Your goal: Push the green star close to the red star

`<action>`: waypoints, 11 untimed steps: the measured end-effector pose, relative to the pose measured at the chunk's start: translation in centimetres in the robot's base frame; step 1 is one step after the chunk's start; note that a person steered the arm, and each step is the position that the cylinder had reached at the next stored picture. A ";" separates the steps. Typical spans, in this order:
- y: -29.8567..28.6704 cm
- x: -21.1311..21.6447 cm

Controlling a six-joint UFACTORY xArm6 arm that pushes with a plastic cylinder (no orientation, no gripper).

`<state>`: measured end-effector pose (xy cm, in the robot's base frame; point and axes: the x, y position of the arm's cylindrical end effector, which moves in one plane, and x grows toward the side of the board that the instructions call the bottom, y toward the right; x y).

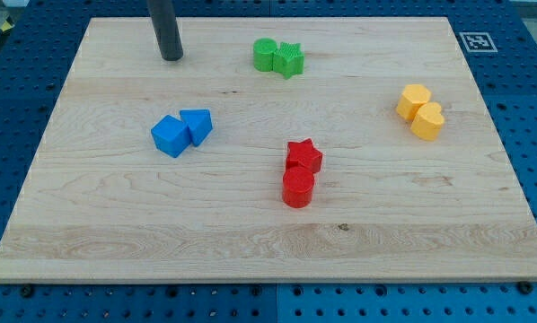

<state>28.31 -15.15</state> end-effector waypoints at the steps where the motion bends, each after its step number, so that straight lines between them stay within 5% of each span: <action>1: 0.6 0.8; 2: 4.7 4.0; 3: 6.0 2.8; 4: 5.7 -3.3; 5: 7.5 -4.5; 11: 22.7 1.6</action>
<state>29.86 7.52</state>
